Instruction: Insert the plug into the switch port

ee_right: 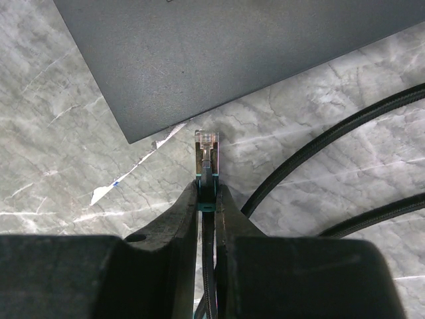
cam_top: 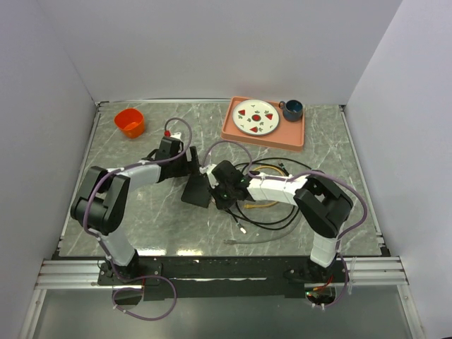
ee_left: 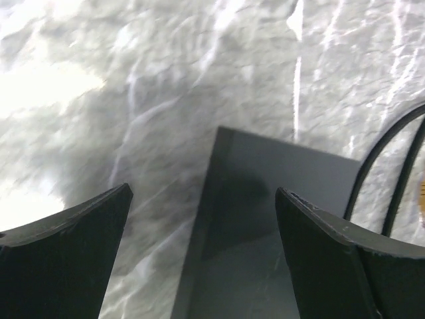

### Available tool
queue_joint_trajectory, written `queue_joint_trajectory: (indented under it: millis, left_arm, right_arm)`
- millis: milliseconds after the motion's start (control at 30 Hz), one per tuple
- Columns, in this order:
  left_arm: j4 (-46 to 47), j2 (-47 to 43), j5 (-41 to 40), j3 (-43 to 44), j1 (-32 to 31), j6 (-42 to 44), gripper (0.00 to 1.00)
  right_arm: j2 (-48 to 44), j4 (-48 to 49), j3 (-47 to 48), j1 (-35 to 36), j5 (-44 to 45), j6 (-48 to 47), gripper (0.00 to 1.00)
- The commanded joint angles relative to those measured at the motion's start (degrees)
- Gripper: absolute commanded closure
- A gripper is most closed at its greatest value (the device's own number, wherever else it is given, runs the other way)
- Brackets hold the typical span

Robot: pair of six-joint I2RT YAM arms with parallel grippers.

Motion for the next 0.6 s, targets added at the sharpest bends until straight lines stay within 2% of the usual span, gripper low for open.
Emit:
queue_joint_trajectory:
  millis: [0, 200, 567]
  left_arm:
    - [-3.9, -3.4, -3.7, -4.4, 0.3, -1.7, 0.03]
    - [2.9, -4.1, 6.1, -8.4, 0.2, -2.5, 0.01]
    - [5.3, -3.8, 9.8, -10.8, -0.3, -4.4, 0.01]
  right_arm:
    - [1.9, -1.6, 1.0, 0.9, 1.0, -1.4, 1.00]
    - [3.2, -2.1, 2.8, 1.7, 0.5, -2.0, 1.00]
    - [4.3, -2.3, 5.4, 3.2, 0.9, -1.5, 1.00]
